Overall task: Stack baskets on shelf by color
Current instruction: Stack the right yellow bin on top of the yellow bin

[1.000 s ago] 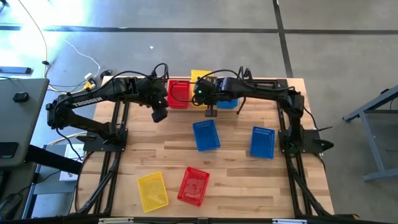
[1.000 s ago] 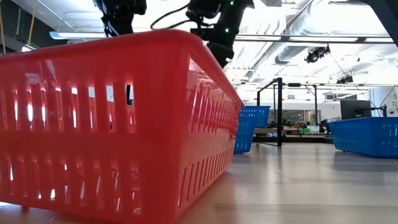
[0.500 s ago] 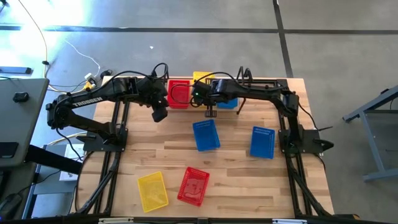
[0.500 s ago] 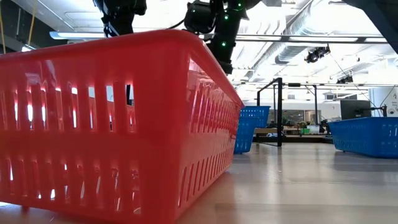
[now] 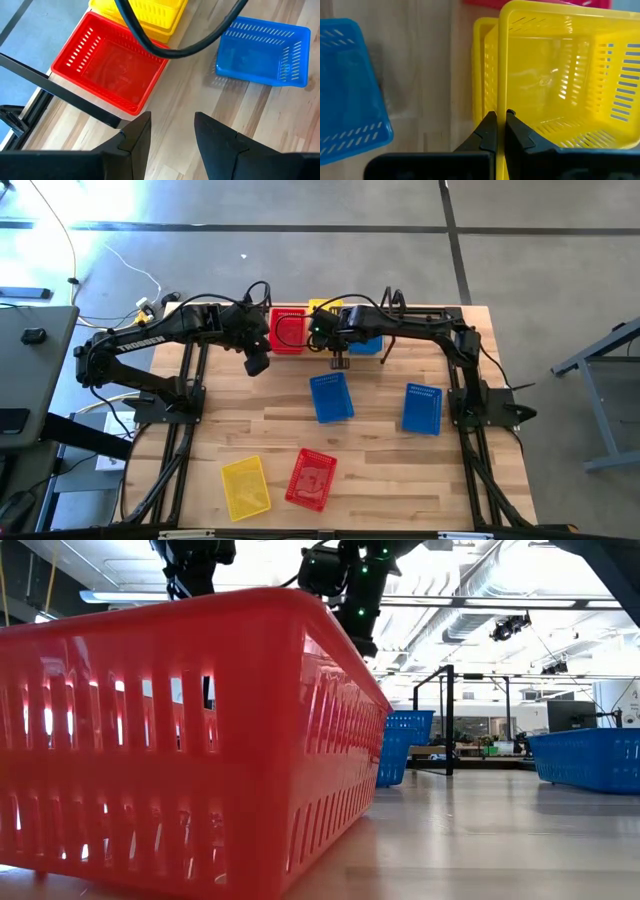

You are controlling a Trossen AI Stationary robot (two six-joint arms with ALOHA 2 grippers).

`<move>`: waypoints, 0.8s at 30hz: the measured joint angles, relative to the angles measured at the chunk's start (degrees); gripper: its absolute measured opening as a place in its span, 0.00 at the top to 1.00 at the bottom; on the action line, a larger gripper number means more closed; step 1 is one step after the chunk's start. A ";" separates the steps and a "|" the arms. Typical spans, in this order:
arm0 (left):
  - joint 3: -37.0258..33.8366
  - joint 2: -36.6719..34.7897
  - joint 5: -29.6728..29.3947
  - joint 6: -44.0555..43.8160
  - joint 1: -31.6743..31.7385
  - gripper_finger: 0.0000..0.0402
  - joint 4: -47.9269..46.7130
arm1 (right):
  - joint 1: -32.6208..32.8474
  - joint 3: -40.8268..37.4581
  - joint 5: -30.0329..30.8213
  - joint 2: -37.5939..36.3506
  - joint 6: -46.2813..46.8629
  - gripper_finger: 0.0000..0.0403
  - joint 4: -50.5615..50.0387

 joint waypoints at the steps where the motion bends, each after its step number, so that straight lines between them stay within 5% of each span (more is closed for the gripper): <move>1: 0.00 0.00 0.00 0.00 0.00 0.65 0.00 | -0.14 0.00 -0.02 0.00 0.33 1.00 0.01; 14: 0.00 0.00 0.02 0.00 0.01 0.65 0.00 | -1.11 0.00 -0.70 0.00 4.65 0.99 -0.39; 24: 0.00 0.00 0.04 0.00 0.02 0.65 0.00 | -1.04 0.00 1.45 0.00 4.93 0.80 0.47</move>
